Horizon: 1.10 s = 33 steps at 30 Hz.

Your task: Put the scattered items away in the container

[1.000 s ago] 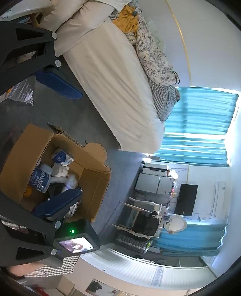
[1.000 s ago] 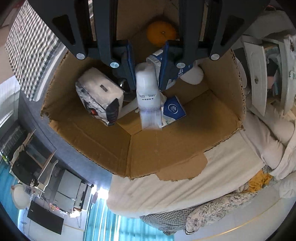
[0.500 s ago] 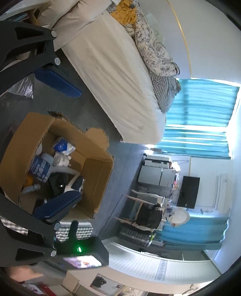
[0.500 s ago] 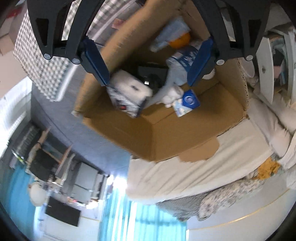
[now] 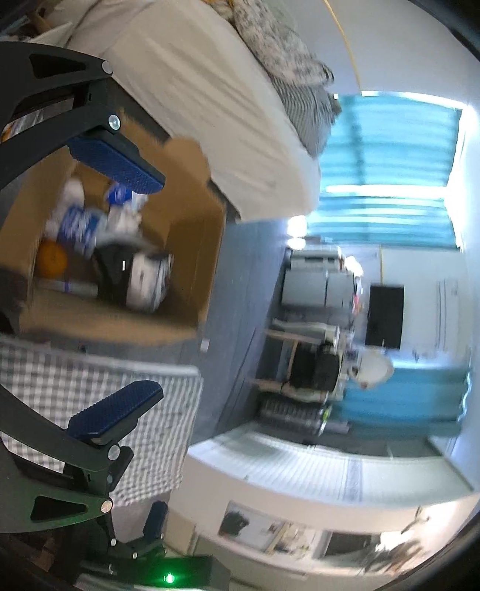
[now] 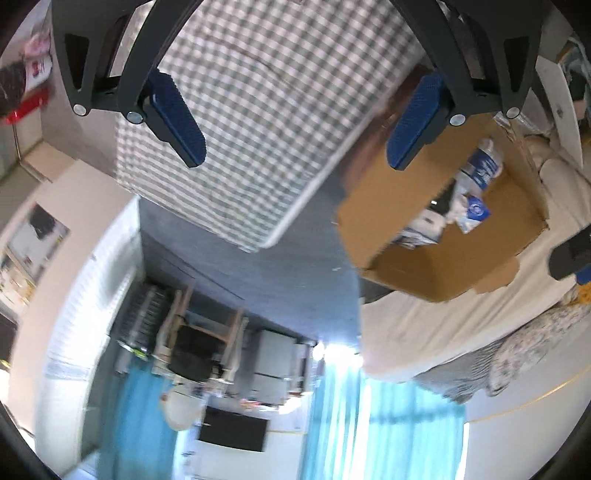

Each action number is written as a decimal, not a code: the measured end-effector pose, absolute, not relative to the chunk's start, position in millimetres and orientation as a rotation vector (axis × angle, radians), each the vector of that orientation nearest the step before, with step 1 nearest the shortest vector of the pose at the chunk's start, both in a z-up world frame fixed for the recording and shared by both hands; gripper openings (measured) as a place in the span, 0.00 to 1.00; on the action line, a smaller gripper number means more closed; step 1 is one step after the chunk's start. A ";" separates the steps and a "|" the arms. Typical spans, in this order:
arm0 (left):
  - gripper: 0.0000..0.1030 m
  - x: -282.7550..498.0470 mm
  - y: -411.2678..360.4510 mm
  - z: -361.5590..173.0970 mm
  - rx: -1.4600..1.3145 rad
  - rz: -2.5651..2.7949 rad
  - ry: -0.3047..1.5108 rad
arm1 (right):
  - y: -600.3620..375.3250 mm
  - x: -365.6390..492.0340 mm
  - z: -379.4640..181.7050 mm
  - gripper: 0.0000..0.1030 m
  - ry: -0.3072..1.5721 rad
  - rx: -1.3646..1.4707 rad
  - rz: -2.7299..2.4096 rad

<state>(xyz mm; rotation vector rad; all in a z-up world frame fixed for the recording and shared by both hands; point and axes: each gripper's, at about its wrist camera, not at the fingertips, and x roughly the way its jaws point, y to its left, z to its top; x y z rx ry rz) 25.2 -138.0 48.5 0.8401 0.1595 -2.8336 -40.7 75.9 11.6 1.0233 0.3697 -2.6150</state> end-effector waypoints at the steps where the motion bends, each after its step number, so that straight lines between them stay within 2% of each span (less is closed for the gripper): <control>1: 1.00 21.9 -128.4 48.1 0.852 -2.846 0.157 | 88.0 -37.5 14.0 1.00 0.358 1.025 -2.637; 5: 1.00 10.3 -86.4 42.8 0.910 -2.901 0.153 | 135.2 -22.8 20.6 1.00 0.309 1.041 -2.702; 16: 1.00 2.0 6.1 42.1 0.965 -3.029 -0.019 | 222.7 0.1 31.2 1.00 0.136 1.070 -2.857; 33: 1.00 -1.4 16.0 36.1 1.003 -3.003 -0.019 | 235.1 -4.2 24.1 1.00 0.090 1.086 -2.854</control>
